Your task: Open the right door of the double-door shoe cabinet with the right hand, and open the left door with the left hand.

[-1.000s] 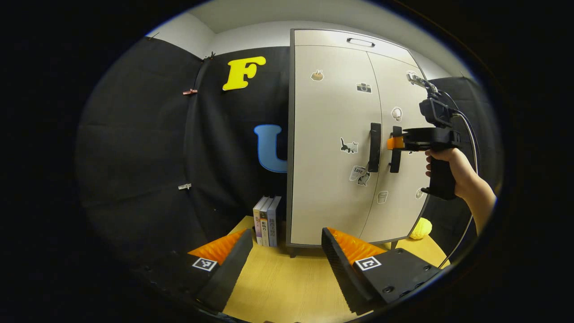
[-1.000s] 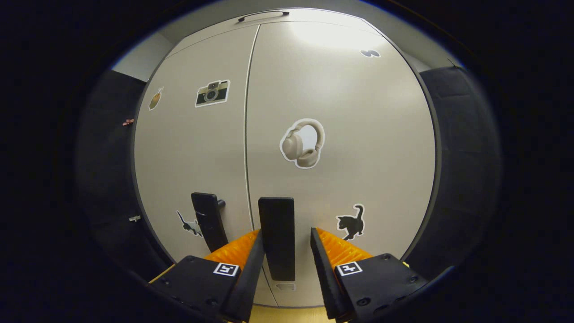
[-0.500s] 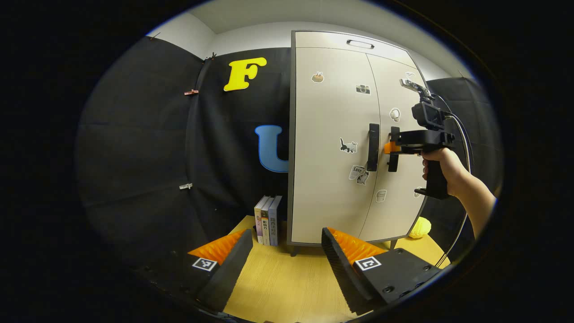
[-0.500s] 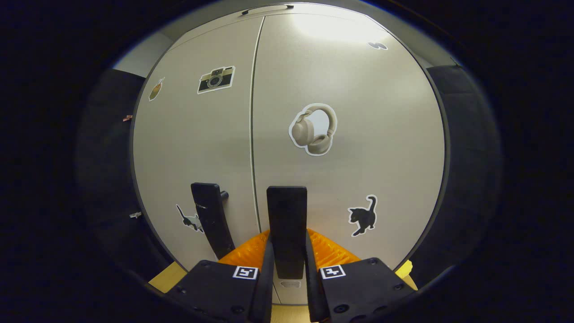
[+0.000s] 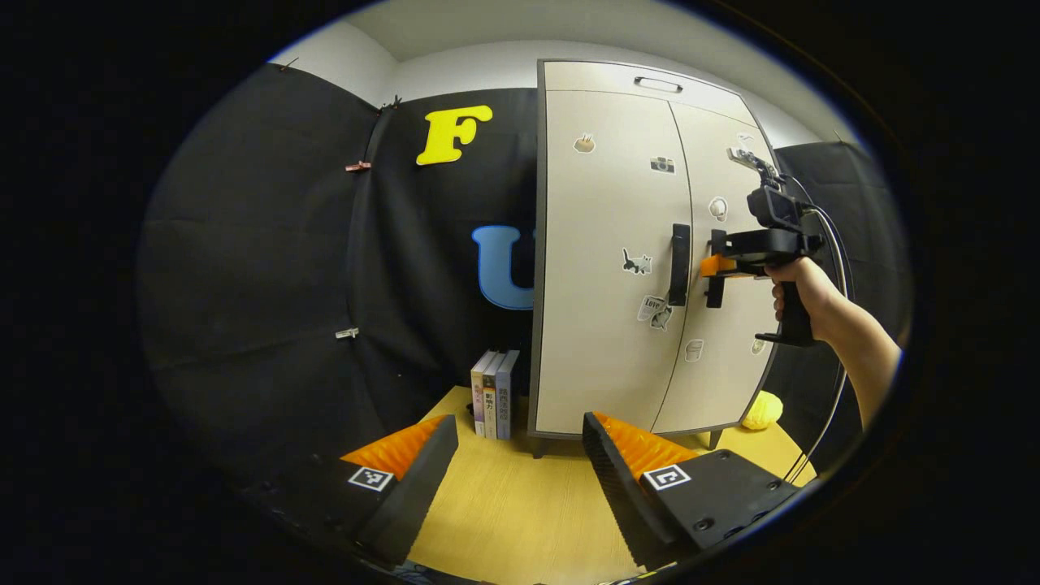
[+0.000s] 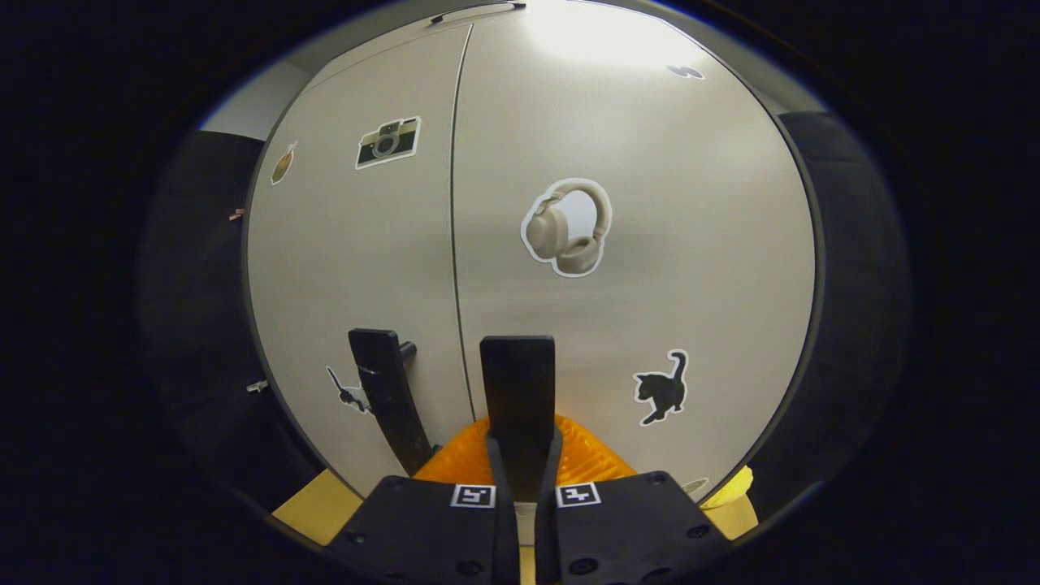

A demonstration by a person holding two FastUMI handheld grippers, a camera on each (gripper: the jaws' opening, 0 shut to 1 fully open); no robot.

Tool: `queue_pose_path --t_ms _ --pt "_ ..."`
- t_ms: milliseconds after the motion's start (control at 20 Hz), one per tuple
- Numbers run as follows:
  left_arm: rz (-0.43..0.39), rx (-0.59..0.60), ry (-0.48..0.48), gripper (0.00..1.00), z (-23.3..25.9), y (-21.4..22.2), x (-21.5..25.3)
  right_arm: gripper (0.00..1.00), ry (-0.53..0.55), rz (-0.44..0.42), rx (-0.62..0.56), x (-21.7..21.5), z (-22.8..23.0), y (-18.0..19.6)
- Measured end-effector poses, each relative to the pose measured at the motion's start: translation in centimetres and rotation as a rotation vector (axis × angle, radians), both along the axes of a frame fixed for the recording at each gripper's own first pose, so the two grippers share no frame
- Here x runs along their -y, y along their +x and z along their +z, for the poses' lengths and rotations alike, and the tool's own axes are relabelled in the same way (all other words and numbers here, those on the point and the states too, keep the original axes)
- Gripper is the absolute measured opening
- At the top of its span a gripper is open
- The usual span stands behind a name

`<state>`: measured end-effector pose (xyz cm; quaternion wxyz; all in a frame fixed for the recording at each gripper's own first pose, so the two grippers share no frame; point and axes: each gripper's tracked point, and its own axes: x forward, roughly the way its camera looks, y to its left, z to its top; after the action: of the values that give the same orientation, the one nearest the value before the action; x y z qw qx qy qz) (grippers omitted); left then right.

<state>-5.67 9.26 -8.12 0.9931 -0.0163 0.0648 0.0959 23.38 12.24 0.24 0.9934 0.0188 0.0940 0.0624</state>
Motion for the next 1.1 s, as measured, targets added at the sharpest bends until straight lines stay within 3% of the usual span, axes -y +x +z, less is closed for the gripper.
queue_pose_path --t_ms 750,1100 --pt "-0.102 0.030 0.059 0.96 2.8 1.9 7.2 0.12 0.008 0.114 0.011 2.1 0.9 -4.1" --pt "-0.108 0.036 0.027 0.96 3.9 2.3 11.4 0.12 0.015 0.148 0.035 4.0 1.3 -5.8"
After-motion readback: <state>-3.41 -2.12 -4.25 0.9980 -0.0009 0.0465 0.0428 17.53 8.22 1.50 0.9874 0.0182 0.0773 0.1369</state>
